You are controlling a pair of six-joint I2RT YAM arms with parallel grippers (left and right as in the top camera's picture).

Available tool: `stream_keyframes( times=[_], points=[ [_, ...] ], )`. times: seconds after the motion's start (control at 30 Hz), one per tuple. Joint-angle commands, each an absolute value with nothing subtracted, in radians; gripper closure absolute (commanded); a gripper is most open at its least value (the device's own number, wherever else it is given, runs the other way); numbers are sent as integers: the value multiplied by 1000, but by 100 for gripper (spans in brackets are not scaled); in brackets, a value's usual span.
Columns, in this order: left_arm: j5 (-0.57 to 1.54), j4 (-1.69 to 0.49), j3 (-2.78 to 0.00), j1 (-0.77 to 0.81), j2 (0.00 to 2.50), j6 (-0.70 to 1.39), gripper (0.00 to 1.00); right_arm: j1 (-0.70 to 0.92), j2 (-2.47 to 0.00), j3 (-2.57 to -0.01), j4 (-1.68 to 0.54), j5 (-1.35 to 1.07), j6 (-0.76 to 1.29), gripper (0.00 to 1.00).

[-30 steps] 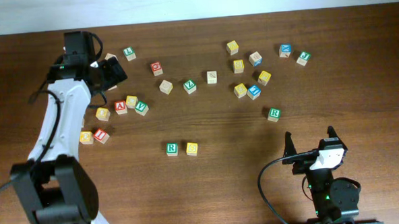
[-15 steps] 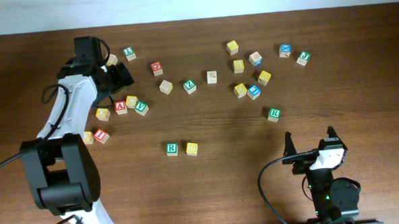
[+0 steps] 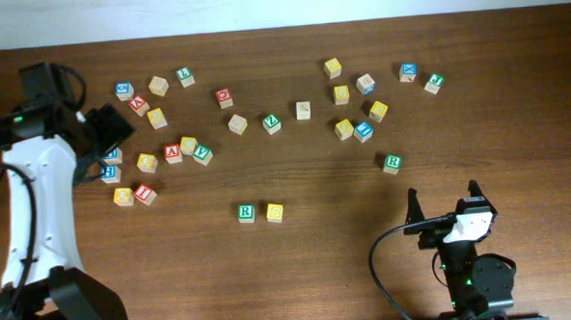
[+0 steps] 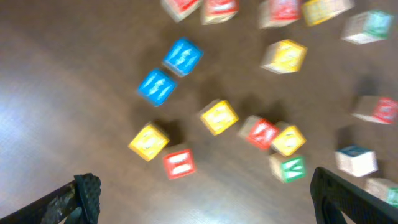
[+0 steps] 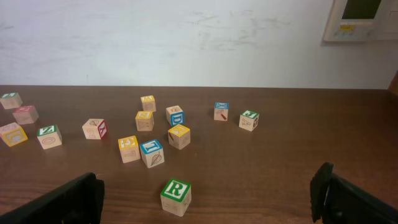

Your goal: Spell out RSS

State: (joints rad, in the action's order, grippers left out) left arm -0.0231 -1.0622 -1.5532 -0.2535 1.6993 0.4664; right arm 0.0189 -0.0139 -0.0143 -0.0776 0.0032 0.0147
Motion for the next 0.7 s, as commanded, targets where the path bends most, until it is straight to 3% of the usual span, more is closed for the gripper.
stream_keyframes(
  times=[0.0, 0.13, 0.33, 0.47, 0.57, 0.67],
  points=[
    [-29, -1099, -1555, -282, 1700, 485, 1, 12, -6, -6, -79, 13, 11, 2],
    [-30, -1102, -1555, -282, 1700, 485, 1, 13, -6, -6, -29, -6, 50, 2],
    [-30, -1102, -1555, -282, 1700, 485, 1, 13, -6, -6, -10, -651, 572, 2],
    [-30, -1102, -1555, -282, 1700, 485, 1, 13, -6, -6, 165, -639, 782, 2],
    [-30, -1102, -1555, -282, 1700, 485, 1, 13, -6, -7, 490, -619, 796, 2],
    [-30, -1102, -1555, -282, 1700, 485, 1, 13, -6, -47, 583, -480, 854, 2]
  ],
)
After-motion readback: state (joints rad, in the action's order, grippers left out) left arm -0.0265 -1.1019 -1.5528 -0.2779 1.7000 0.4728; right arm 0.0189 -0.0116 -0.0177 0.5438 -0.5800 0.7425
